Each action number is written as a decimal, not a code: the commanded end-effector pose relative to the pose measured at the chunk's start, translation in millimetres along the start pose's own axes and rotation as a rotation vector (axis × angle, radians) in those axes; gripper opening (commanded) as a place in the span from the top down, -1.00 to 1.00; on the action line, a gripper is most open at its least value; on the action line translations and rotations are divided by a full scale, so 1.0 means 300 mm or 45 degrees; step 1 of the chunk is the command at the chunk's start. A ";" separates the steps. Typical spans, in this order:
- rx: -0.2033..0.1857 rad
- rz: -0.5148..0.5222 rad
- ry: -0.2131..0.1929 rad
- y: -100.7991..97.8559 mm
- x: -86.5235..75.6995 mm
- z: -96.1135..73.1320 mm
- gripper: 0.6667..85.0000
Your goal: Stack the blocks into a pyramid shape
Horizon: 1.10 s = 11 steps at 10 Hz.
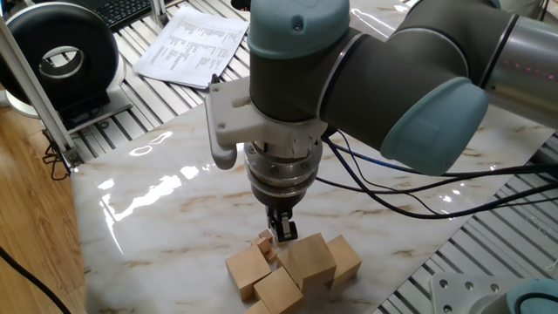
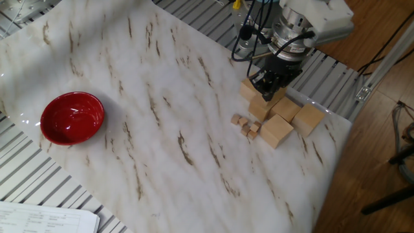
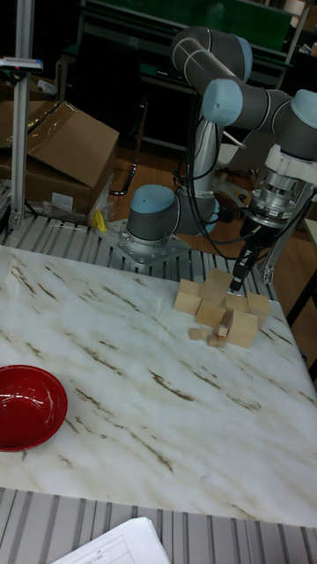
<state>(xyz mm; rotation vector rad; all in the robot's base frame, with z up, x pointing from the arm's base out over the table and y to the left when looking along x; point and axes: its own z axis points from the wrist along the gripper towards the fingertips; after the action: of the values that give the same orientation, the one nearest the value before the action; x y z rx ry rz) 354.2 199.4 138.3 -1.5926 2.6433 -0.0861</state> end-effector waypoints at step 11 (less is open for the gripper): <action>-0.099 0.055 -0.049 0.135 0.078 -0.050 0.99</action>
<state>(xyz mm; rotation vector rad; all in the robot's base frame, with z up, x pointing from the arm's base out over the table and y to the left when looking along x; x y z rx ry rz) 317.5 195.5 151.7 -1.5649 2.6771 0.0050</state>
